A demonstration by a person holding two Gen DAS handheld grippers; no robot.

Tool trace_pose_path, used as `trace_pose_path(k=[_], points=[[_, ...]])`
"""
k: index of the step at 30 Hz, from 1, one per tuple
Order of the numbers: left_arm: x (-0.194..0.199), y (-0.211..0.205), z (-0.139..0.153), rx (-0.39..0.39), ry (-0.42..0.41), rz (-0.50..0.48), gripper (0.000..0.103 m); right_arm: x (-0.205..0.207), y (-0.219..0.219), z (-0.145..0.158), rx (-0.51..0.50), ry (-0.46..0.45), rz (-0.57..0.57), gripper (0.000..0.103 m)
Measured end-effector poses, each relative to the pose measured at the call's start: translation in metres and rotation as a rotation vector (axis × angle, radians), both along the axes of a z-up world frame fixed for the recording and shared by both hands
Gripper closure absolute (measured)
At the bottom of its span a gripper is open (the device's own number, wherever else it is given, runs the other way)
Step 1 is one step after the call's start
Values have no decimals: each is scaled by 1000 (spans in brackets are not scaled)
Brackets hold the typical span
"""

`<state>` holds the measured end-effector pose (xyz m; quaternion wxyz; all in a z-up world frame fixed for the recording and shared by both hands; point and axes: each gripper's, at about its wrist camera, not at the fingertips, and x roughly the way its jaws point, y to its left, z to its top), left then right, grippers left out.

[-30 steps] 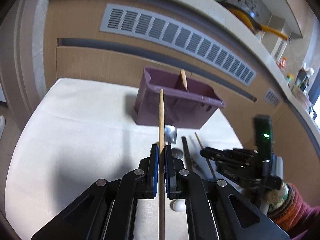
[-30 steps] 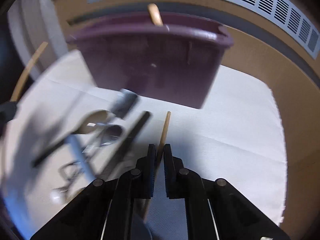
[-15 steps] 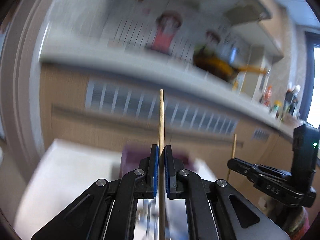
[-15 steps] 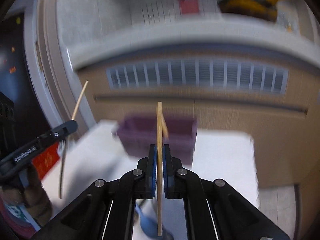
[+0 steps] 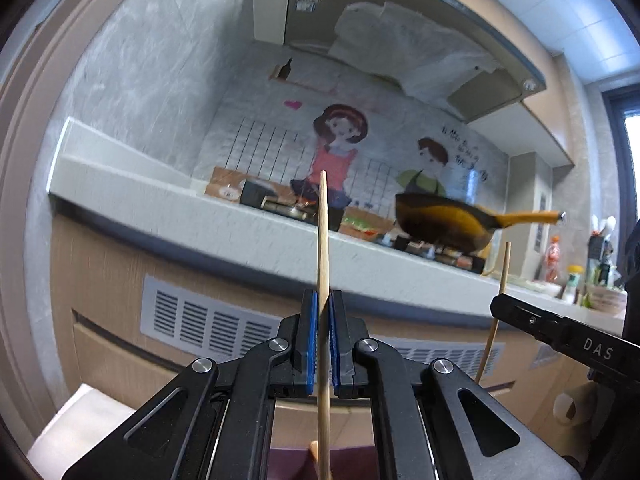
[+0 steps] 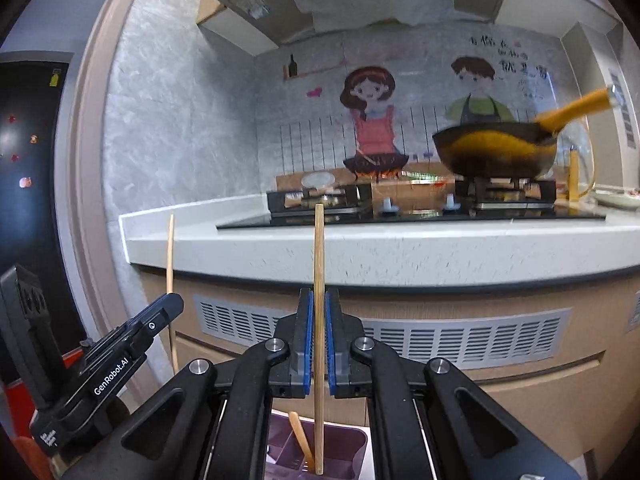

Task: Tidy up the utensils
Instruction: 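Carry both chopsticks over the caddy and release them inside, then return both tools to the pile, right tool grasping the blue spoon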

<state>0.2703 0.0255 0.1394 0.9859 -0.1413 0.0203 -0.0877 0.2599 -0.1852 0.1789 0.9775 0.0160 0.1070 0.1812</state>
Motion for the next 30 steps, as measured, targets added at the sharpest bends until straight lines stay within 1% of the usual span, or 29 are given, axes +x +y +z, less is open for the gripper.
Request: trace_pose_path(k=[5,9,12,14,16,18,19,20,21,22,23,26,28,30], points=[[20,-4,-22,6,3,20,97,28,7,-31,-18,42,-20,98],[34,-10,-39,19,19,29,97,39,13,-52,-50,54,-58,98],[42,-13,-54,35,46,14,97,46,16,-66,-59,80,-47,98],[46,-14,-65,50,79,13,97,48,18,-75,-68,90,-46,98],[46,-12,-76,45,139,11,95,48,17,-88,-75,124,-24,97],[45,-7,-85,39,224,9,94,47,15,-101,-84,188,3,96],[44,-5,-89,40,265,3,91,47,13,-107,-86,228,14,95],[42,-3,-91,37,298,-9,85,46,10,-112,-87,267,28,95],[39,1,-94,33,337,-30,80,44,8,-115,-86,287,33,95],[36,4,-95,29,364,-47,70,39,6,-118,-85,305,36,95],[33,6,-96,26,389,-61,63,34,4,-120,-92,316,42,95],[14,13,-97,20,450,-89,59,8,3,-124,-140,315,43,91],[-5,18,-95,27,466,-83,57,-9,3,-129,-159,333,68,83],[-24,23,-96,42,483,-64,54,-23,5,-137,-174,370,108,79]])
